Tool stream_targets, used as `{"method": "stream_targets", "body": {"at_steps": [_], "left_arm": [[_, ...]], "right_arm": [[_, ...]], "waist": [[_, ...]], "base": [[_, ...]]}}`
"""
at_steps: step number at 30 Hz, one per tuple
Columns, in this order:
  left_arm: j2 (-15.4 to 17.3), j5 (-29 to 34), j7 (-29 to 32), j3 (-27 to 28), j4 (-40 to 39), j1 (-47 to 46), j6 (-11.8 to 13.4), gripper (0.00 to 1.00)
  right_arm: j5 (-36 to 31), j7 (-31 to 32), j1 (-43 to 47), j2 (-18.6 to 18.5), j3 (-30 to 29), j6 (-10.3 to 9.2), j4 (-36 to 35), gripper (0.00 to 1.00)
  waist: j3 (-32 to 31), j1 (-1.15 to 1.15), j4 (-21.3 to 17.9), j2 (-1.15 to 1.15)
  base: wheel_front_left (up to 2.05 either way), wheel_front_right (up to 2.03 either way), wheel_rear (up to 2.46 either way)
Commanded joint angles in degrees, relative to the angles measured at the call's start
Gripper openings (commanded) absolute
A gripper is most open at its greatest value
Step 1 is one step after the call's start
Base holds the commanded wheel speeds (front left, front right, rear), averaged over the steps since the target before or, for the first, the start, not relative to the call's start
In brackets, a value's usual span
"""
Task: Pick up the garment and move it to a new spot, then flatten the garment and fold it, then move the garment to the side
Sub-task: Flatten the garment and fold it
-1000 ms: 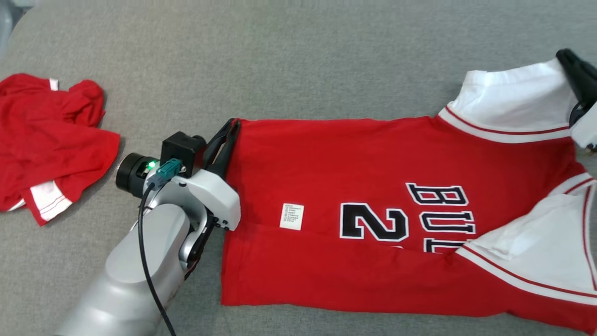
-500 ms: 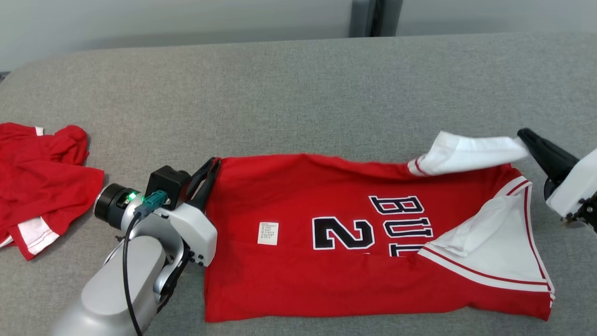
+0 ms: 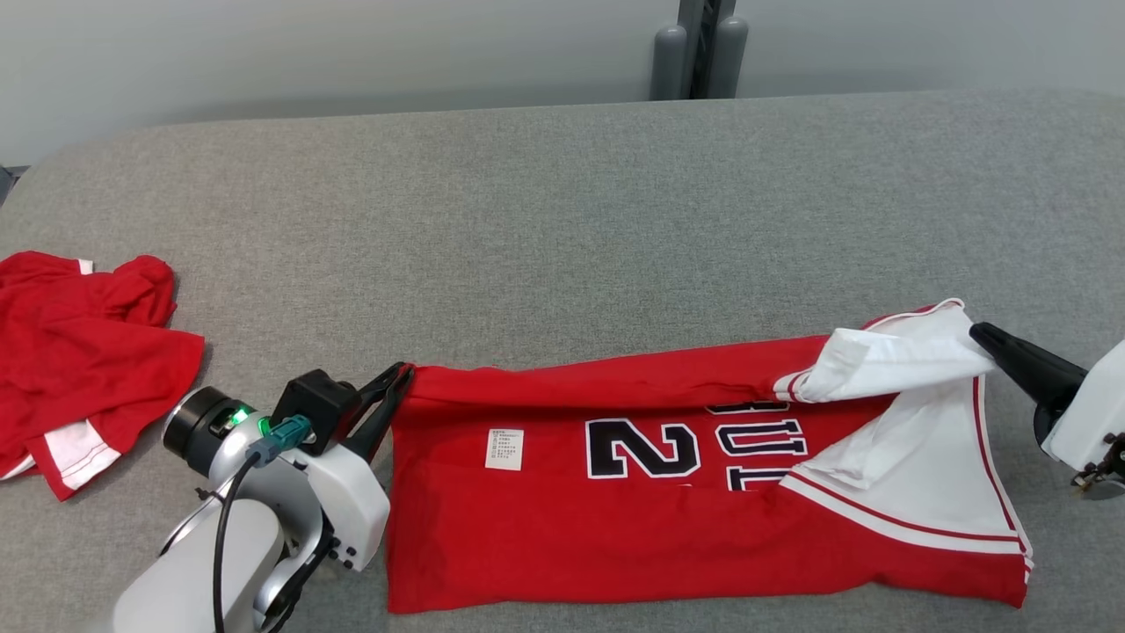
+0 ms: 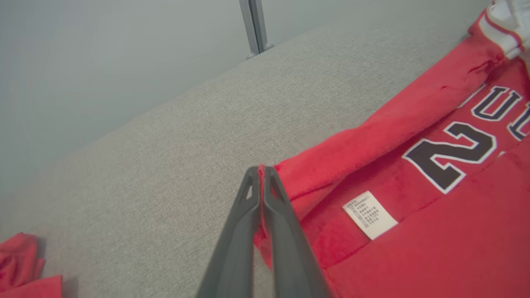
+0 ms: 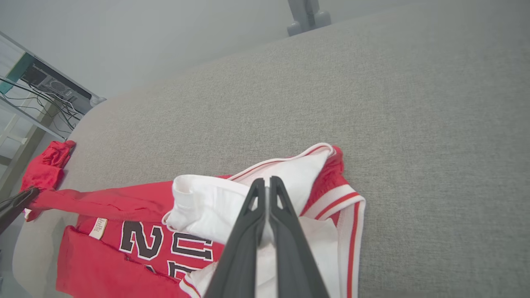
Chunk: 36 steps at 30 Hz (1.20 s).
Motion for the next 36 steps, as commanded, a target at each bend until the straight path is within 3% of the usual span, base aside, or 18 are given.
{"method": "stream_targets", "body": {"at_steps": [1,19,20,22,23,24,25,26,27,31,36], "left_arm": [[0.8,0.4,0.2,-0.1,-0.4,0.7,-0.2,0.0],[5.6,3.2,4.4,-5.7,-3.4,4.4,-1.5,0.0],[5.6,3.1,4.8,-6.0,-3.4,4.5,-1.8,0.0],[5.6,2.7,5.7,-6.7,-3.6,5.0,-2.4,0.0],[5.7,2.5,6.1,-7.0,-3.7,5.3,-2.6,0.15],[5.8,2.4,6.6,-7.2,-3.7,5.5,-2.6,0.38],[5.8,2.4,6.6,-7.2,-3.7,5.5,-2.6,0.38],[6.3,2.8,7.2,-7.4,-3.5,5.4,-2.4,0.81],[6.7,3.2,7.6,-7.7,-3.4,5.3,-2.2,1.0],[6.7,3.7,7.0,-7.7,-3.4,5.5,-0.9,1.0],[6.6,2.8,5.1,-5.9,-3.6,5.8,1.5,1.0]], "right_arm": [[0.4,0.7,0.8,-0.4,-0.5,0.0,-0.4,0.0],[0.3,14.4,10.1,1.0,-7.8,0.0,-4.1,0.0],[-0.1,14.8,10.5,1.2,-8.4,0.0,-4.1,1.0],[0.3,16.8,11.6,1.8,-9.0,0.0,-3.7,1.0],[0.2,17.9,12.0,1.9,-9.2,0.0,-4.1,1.0],[-0.1,18.7,12.2,1.9,-9.7,0.0,-4.4,1.0],[-0.1,18.7,12.2,1.9,-9.7,0.0,-4.4,1.0],[-0.2,19.5,12.6,2.1,-10.5,0.0,-4.3,1.0],[0.0,20.6,13.0,2.3,-11.1,0.0,-4.2,1.0],[-0.7,25.2,14.8,2.6,-13.4,0.0,-3.7,1.0],[-3.4,25.3,15.7,4.5,-17.7,0.0,-4.7,1.0]], "waist": [[0.0,0.0,0.0,0.0],[-1.8,0.0,-0.3,0.0],[-1.8,0.0,-0.3,0.0],[-2.0,0.0,-0.2,0.0],[-2.2,0.0,-0.2,0.0],[-2.2,0.0,-0.2,0.0],[-2.2,0.0,-0.2,0.0],[-2.3,0.0,-0.2,0.0],[-2.4,0.0,-0.2,0.0],[-2.7,0.0,-0.2,0.0],[-3.2,0.0,-0.3,0.0]], "base": [[0.0,0.0,0.0],[0.0,0.0,0.0],[0.0,0.0,0.0],[0.0,0.0,0.0],[0.0,0.0,0.0],[0.0,0.0,0.0],[0.0,0.0,0.0],[0.0,0.0,0.0],[0.0,0.0,0.0],[0.0,0.0,0.0],[0.0,0.0,0.0]]}}
